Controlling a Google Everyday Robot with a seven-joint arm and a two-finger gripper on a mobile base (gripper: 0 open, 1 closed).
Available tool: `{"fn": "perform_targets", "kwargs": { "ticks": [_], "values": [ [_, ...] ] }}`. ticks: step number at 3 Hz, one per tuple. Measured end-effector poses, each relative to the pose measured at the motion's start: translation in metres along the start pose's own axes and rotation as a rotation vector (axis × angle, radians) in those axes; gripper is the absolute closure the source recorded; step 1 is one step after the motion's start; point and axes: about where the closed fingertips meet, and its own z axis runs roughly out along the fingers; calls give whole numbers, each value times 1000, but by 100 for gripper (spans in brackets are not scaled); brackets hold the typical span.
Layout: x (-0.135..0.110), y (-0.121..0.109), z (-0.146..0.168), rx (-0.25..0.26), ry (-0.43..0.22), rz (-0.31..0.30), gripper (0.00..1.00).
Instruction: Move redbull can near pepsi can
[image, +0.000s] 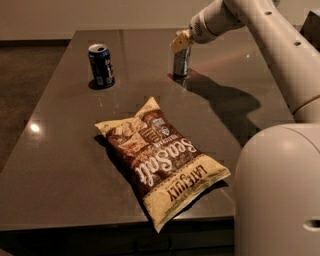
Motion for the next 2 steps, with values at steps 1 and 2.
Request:
{"fn": "perform_targets", "kwargs": {
  "ticks": [1, 2],
  "values": [
    [-18, 35, 9, -90, -23, -52, 100],
    [-32, 68, 21, -165, -31, -112, 100]
  ]
}}
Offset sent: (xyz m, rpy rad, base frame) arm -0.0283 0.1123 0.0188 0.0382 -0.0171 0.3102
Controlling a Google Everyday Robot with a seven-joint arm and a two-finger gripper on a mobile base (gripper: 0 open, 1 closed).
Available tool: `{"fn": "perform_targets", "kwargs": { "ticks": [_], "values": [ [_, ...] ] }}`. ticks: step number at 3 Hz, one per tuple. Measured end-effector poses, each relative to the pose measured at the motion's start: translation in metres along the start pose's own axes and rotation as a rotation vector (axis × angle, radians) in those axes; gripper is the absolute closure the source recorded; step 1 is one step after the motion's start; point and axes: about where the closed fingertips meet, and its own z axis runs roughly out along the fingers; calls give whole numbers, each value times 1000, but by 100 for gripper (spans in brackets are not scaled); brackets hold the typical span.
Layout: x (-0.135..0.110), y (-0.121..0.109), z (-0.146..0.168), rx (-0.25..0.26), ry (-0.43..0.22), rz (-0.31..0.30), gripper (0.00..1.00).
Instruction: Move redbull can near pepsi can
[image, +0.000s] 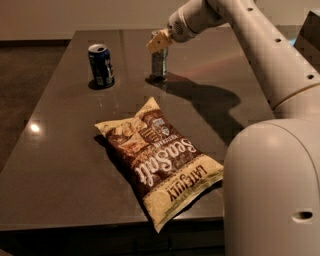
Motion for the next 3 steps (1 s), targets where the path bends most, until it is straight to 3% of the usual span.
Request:
{"fn": "perform_targets", "kwargs": {
  "ticks": [3],
  "values": [
    [-27, 62, 38, -110, 14, -148, 100]
  ]
}}
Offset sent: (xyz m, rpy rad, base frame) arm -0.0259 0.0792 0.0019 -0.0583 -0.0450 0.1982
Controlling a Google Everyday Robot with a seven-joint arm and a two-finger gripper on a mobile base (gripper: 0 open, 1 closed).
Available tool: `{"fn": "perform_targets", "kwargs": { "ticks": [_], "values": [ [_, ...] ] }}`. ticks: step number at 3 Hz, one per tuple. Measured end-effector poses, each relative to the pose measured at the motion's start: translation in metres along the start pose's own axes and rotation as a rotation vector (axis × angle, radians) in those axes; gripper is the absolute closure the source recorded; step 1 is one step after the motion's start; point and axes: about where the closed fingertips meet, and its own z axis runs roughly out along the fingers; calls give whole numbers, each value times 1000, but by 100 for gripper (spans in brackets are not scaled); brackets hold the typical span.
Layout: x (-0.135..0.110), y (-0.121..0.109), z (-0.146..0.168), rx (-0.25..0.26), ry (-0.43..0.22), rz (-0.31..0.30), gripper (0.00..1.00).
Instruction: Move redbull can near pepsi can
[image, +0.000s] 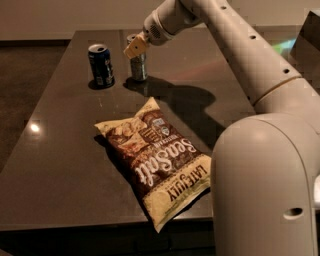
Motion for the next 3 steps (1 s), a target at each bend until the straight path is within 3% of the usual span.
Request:
{"fn": "perform_targets", "kwargs": {
  "ticks": [1, 2, 3],
  "values": [
    [-9, 16, 9, -37, -16, -23, 100],
    [-15, 28, 17, -70, -24, -45, 82],
    [-13, 34, 25, -88, -24, -51, 51]
  ]
}}
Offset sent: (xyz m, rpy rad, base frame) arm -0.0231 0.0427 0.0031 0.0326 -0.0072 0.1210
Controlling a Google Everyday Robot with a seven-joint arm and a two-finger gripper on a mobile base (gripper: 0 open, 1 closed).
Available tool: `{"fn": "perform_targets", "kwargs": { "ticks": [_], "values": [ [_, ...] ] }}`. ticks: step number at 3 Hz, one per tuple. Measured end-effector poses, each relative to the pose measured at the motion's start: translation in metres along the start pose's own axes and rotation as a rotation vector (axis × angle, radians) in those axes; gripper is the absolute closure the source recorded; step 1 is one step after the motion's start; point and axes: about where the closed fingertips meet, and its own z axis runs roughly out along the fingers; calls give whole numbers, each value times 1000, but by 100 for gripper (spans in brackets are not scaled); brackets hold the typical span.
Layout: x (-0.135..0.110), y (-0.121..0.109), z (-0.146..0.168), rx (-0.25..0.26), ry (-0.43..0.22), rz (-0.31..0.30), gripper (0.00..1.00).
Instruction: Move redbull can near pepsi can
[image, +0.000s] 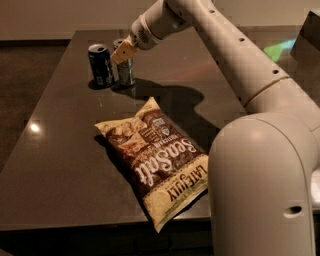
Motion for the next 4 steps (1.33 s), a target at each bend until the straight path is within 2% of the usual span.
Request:
{"fn": "perform_targets", "kwargs": {
  "ticks": [2, 3, 4],
  "values": [
    [1, 3, 6, -11, -1, -5, 6],
    [1, 4, 8, -14, 1, -5, 0],
    [1, 4, 8, -15, 1, -5, 0]
  ]
}}
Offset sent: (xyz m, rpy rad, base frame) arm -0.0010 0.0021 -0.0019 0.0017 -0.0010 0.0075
